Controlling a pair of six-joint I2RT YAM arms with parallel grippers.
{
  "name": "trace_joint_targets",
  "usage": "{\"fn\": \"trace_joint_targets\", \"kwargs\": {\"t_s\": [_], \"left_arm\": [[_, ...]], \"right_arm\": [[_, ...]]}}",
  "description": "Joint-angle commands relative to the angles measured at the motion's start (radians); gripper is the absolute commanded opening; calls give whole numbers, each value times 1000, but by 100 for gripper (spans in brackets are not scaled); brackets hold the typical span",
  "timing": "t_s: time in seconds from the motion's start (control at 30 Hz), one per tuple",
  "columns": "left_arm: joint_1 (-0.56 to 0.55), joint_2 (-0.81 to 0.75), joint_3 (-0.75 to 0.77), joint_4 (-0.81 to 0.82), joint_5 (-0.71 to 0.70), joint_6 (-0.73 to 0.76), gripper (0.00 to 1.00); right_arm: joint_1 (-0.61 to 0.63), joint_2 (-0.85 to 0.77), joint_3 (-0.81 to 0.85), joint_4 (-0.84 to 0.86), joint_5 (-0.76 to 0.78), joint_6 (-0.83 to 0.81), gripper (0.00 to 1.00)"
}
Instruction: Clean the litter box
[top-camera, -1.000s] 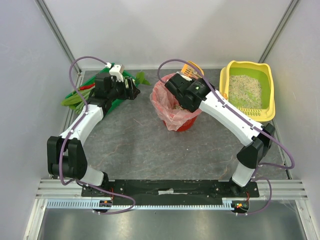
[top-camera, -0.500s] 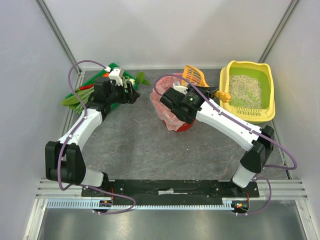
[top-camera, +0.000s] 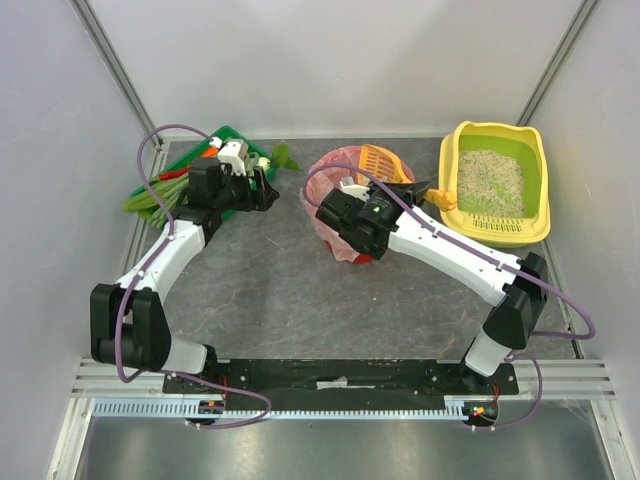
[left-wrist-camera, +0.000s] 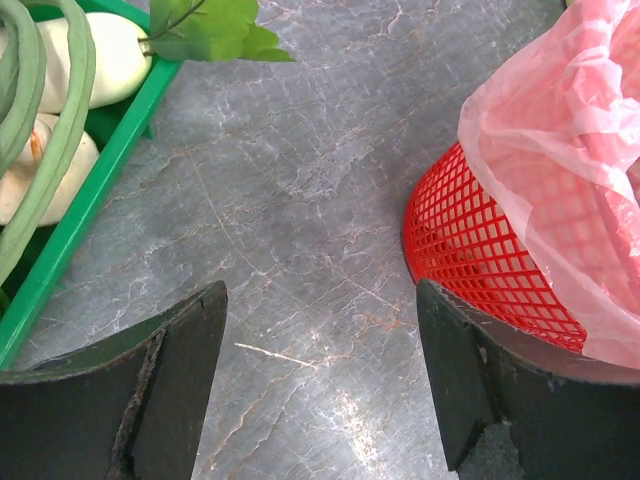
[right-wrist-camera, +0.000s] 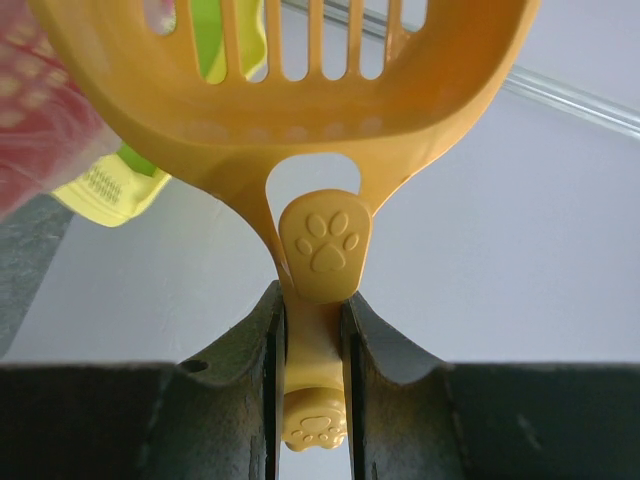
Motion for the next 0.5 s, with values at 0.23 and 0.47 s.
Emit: {"fn": "trace_joint_targets", "kwargs": {"t_s": [0.23, 0.47], "left_arm": [[4, -48, -11, 40, -8, 4, 83], [4, -53, -19, 44, -5, 1, 83]], "right_arm": [[6, -27, 38, -72, -78, -5, 0], [3, -40, -130, -98, -276, 10, 0]]}}
